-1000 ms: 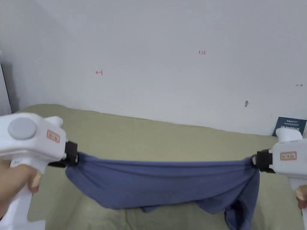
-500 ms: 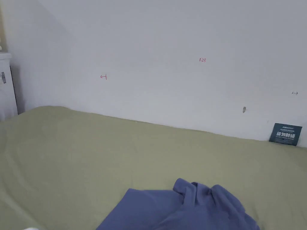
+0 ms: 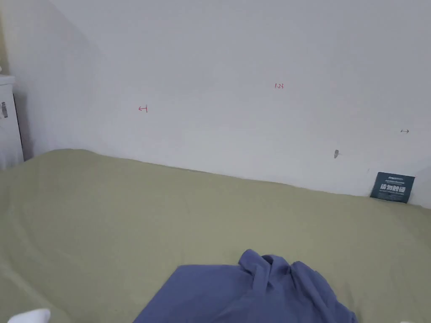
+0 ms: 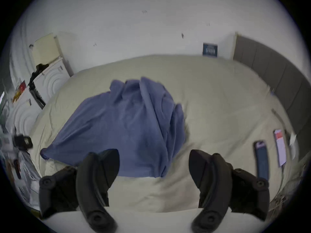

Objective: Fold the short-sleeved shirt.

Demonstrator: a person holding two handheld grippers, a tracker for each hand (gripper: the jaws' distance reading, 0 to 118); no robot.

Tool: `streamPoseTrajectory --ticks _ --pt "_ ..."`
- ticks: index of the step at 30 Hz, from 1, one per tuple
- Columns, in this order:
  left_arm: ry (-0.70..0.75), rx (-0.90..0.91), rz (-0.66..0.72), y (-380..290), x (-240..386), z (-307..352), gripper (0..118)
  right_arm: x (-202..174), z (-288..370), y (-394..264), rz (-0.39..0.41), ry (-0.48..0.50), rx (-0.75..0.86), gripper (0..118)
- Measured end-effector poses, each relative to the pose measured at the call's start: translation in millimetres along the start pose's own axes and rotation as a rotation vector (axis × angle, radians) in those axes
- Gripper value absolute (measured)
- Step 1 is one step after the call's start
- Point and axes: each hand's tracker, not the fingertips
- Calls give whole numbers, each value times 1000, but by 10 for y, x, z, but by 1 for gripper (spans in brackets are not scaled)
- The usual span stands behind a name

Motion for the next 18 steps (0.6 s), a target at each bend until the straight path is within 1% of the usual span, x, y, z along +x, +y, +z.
streamPoseTrajectory --ticks 1,4,5,6,7,8,9,10,11,12,13,14,16,17,18 --pt "2 28 -66 45 68 53 111 -45 102 23 25 -29 27 85" --pt "42 125 -268 4 361 192 109 -135 360 -12 48 -63 82 86" --pt "47 159 -322 -46 412 218 103 -165 428 -44 54 -75 95 86" --pt "59 178 -360 -89 459 229 90 -188 477 -88 64 -97 106 84" --pt "75 203 -389 -174 534 231 56 -221 532 -142 76 -123 96 70" --pt "94 209 -404 -243 570 204 20 -262 576 -205 86 -154 96 47" --pt "101 202 -403 -287 589 165 0 -285 594 -257 91 -174 99 13" --pt "101 198 -391 -355 576 149 0 -304 590 -329 96 -185 99 0" --pt "96 173 -377 -383 588 134 0 -303 606 -383 85 -192 114 0" --pt "67 142 -356 -411 562 110 0 -294 608 -412 71 -178 98 0" --pt "49 97 -337 -435 533 70 0 -282 593 -437 42 -141 55 0" --pt "54 76 -317 -448 496 45 0 -263 571 -481 23 -131 30 0" --pt "65 23 -295 -344 421 1 0 -259 546 -512 28 -131 29 0" --pt "42 4 -281 -283 355 -9 0 -262 540 -512 30 -131 24 0" --pt "13 -81 -290 -180 296 -55 0 -262 531 -529 31 -133 20 0"
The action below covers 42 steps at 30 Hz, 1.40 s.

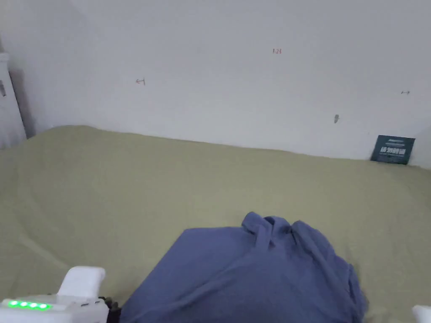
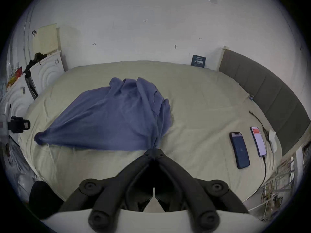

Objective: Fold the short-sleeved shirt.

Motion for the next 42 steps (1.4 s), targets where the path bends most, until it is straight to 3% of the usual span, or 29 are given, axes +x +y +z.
streamPoseTrajectory --ticks 2,4,10,11,12,13,14,15,19,20,21,22,23,24,25,27,29,34,37,38,42 --pt "-76 -178 43 252 -211 -112 0 -8 -26 8 4 8 -6 0" --pt "-104 -200 93 397 -433 -210 0 -27 -58 1 -1 26 -14 0" --pt "-92 -283 74 565 -572 -375 0 -80 -160 -79 -11 55 -54 0" --pt "-91 -319 78 564 -570 -414 8 -84 -176 -92 -11 56 -62 0" --pt "-96 -325 84 550 -564 -437 30 -81 -203 -105 -9 59 -73 0" --pt "-93 -340 86 520 -542 -456 84 -81 -214 -117 -8 61 -81 0" --pt "-91 -354 68 423 -502 -494 114 -80 -218 -130 -6 64 -84 0" --pt "-110 -343 52 384 -490 -499 118 -77 -222 -136 -6 69 -88 0" --pt "-126 -405 42 248 -408 -664 110 -82 -273 -142 -3 70 -107 0" --pt "-106 -430 19 195 -385 -724 103 -89 -293 -135 -2 70 -108 0" --pt "-94 -452 -11 146 -366 -809 86 -91 -298 -132 -2 70 -108 0" --pt "-77 -447 -35 111 -353 -839 43 -91 -300 -128 -2 72 -106 0" --pt "-42 -426 -71 68 -332 -857 18 -93 -305 -115 0 73 -106 0" --pt "11 -379 -85 47 -340 -830 16 -102 -324 -85 11 71 -106 0" --pt "-49 -361 -39 53 -366 -775 10 -108 -333 -63 22 67 -106 0" --pt "-132 -342 43 58 -391 -704 10 -121 -382 23 60 71 -105 0" --pt "-116 -340 15 83 -393 -658 10 -143 -516 216 102 94 -120 0" --pt "-141 -333 35 134 -429 -682 10 -239 -1105 1219 179 193 -101 0" --pt "-132 -345 30 117 -390 -700 10 -347 -1651 1953 292 138 -102 0" --pt "-133 -353 33 112 -383 -704 10 -410 -1865 2205 352 148 -111 0" --pt "-134 -373 44 77 -393 -733 10 -596 -2580 2795 433 213 -164 3"
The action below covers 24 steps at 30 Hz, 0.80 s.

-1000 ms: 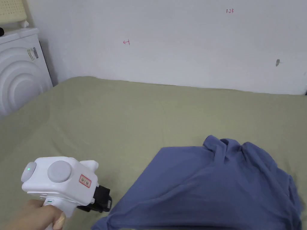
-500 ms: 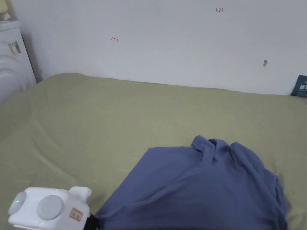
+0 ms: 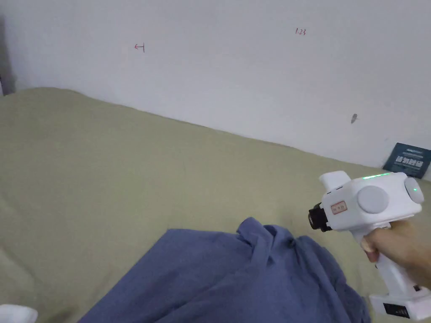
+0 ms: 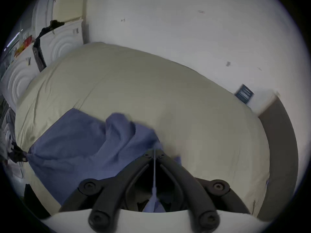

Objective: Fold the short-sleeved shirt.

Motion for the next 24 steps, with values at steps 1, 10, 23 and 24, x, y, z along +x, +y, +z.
streamPoseTrajectory --ticks 1,10,23,24 --pt "-1 -1 10 -11 1 1 10 35 -147 116 30 37 -54 24" --pt "-30 -15 63 -19 -82 -45 10 37 -1164 326 225 -3 -404 94" --pt "-52 -8 73 -89 -81 26 10 22 -711 212 146 27 -306 4" --pt "-51 -1 69 -97 -66 56 10 45 -595 214 148 37 -287 4"
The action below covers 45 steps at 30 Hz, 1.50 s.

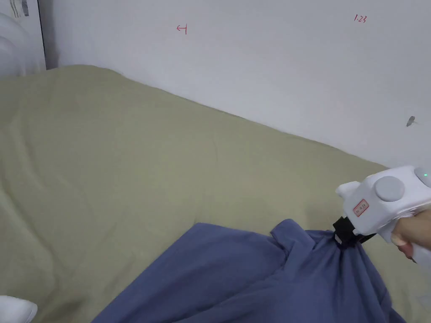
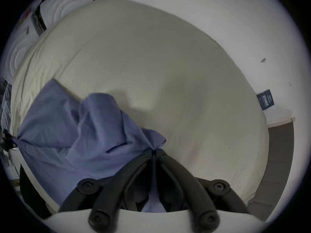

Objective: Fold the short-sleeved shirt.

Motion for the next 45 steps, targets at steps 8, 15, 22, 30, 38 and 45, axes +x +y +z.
streamPoseTrajectory --ticks 8,15,22,30,38,45 --pt "-7 82 -19 62 112 296 10 104 866 -236 -35 -29 144 4" --pt "-8 227 -78 403 265 825 10 348 1613 -382 -172 -72 336 4" --pt "57 383 -129 1234 396 1496 10 580 2295 -388 -250 -148 507 4" --pt "147 502 -178 2348 672 2086 10 927 2809 -222 -390 -253 641 3" --pt "240 616 -191 3319 1018 2433 10 1231 3197 81 -448 -345 776 3" --pt "279 713 -158 3825 1140 2570 10 1391 3394 337 -468 -387 853 3"
